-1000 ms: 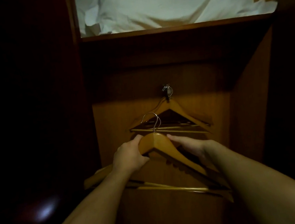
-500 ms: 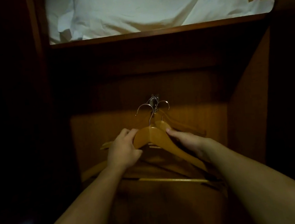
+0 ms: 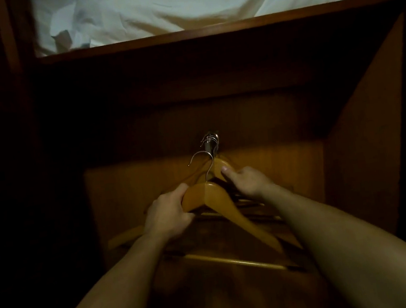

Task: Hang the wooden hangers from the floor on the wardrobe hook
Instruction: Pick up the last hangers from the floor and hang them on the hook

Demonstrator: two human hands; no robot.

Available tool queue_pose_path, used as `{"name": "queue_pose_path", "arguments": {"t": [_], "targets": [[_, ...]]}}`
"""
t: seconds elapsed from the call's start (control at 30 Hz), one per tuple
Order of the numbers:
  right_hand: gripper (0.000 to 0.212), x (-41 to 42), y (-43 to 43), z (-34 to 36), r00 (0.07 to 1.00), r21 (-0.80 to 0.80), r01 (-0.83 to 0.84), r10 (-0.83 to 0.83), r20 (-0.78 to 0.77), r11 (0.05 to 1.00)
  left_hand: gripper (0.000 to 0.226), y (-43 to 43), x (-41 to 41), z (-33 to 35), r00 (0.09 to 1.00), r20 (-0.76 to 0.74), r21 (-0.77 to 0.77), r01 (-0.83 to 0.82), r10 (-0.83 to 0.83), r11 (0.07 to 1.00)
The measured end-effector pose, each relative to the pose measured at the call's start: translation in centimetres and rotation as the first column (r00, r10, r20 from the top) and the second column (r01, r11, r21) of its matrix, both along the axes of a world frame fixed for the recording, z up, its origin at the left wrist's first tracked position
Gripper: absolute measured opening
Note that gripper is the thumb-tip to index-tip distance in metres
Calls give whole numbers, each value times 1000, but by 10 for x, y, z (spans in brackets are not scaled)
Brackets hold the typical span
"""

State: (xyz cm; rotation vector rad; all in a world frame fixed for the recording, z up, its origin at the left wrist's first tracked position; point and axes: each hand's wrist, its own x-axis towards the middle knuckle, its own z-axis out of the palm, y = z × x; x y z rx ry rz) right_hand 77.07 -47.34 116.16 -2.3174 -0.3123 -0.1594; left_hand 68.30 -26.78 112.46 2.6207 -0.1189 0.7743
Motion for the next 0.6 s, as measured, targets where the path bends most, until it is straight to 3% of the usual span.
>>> {"name": "queue_pose_path", "arguments": {"t": [0.2, 0.37, 0.6], "targets": [[71, 15, 9, -15, 996, 2, -9, 9, -85, 1000, 34, 17, 18, -4, 999, -39, -39, -28, 26, 999], [78, 15, 10, -16, 998, 19, 2, -1, -67, 1000, 32, 19, 27, -8, 999, -49, -38, -17, 15, 999], [70, 24, -1, -19, 995, -68, 100, -100, 2, 993, 33, 2, 30, -1, 999, -37, -21, 2, -3, 1000]]}}
